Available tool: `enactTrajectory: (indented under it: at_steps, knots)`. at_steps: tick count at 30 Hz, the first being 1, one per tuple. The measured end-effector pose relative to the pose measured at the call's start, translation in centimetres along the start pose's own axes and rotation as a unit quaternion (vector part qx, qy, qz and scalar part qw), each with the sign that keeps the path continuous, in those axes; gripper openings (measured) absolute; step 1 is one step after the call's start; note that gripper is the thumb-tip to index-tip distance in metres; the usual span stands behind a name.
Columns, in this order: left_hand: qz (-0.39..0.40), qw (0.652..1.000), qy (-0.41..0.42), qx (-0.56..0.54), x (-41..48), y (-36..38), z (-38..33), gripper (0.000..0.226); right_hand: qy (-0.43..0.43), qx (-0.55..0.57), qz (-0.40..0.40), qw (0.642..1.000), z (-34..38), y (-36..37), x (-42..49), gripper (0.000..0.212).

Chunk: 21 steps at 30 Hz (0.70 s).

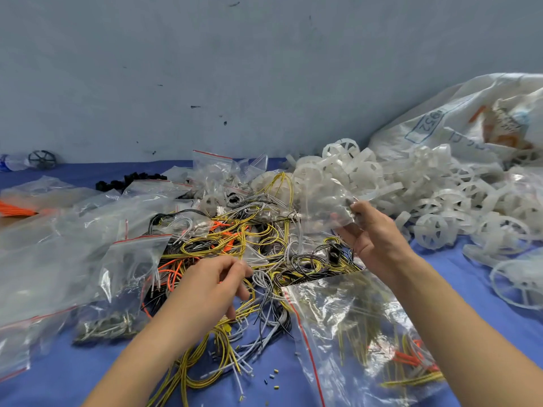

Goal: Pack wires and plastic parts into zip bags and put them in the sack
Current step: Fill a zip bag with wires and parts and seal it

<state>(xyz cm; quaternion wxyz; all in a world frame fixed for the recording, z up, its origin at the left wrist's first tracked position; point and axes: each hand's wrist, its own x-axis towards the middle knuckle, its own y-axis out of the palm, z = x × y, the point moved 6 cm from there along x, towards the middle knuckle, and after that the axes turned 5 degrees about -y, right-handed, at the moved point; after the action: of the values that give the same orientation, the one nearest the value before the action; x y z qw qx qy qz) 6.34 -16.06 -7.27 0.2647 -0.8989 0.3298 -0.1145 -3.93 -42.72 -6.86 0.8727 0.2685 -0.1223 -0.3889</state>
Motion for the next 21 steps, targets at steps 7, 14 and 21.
enactTrajectory:
  at_steps: [7, 14, 21]
  knots:
    - [0.078, 0.911, -0.109, -0.389, 0.0, 2.7, -1.9, 0.057, 0.055, 0.084, 0.134, 0.986, -1.2, 5.1, -6.0, 0.012]
    - [0.075, 0.918, -0.054, -0.387, -0.6, 3.4, -3.3, 0.031, 0.081, 0.061, 0.204, 0.974, -2.8, 6.8, -9.9, 0.024]
    - [0.066, 0.873, -0.103, -0.473, -0.8, 4.3, -3.3, 0.028, 0.048, -0.054, 0.153, 0.986, -0.8, 4.6, -9.5, 0.031]
